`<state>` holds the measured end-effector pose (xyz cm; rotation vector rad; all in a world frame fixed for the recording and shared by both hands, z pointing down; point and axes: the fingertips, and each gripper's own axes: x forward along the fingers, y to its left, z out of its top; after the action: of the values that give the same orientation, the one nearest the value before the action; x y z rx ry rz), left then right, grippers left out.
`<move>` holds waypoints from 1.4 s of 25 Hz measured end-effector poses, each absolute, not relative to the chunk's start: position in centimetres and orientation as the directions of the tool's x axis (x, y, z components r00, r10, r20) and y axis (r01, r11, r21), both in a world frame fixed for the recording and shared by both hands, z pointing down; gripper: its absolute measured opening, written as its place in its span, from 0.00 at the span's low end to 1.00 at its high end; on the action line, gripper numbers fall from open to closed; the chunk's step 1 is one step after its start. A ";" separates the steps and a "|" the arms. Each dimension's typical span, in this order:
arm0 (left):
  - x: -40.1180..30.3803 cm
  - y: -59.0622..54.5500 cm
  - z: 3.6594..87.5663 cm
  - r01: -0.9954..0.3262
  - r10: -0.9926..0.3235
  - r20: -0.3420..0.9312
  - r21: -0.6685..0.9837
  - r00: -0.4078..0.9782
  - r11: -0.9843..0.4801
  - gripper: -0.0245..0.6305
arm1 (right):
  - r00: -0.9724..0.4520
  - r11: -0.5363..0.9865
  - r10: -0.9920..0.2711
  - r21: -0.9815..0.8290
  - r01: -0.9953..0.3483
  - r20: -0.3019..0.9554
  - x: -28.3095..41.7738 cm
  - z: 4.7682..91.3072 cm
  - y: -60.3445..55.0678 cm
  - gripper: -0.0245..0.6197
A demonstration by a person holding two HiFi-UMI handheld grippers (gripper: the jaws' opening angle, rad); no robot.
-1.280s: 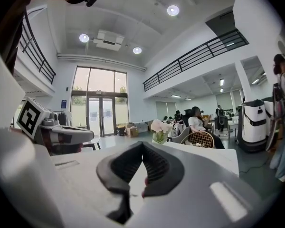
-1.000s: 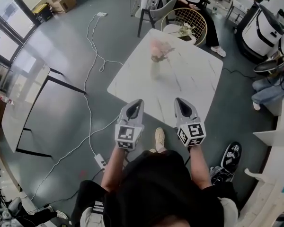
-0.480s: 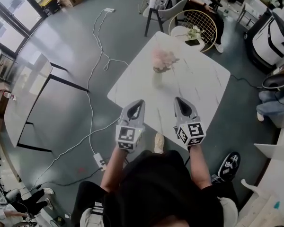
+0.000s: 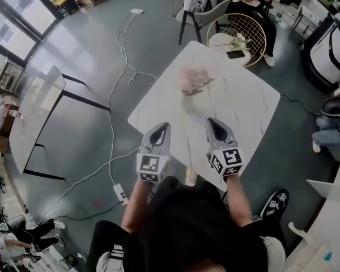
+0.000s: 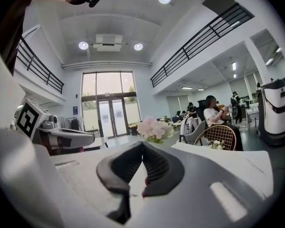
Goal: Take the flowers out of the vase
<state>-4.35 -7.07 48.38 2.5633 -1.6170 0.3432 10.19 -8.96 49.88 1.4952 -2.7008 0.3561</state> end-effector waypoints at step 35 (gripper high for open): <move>-6.7 -17.3 53.3 -0.840 -0.779 0.358 0.026 0.514 -0.542 0.05 | -0.522 0.442 -0.834 -0.349 -0.826 0.177 6.2 54.1 -17.9 0.28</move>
<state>-6.67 -17.29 53.33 2.5574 -1.3857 0.4548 6.22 -17.88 54.08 1.5462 -2.6855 0.6308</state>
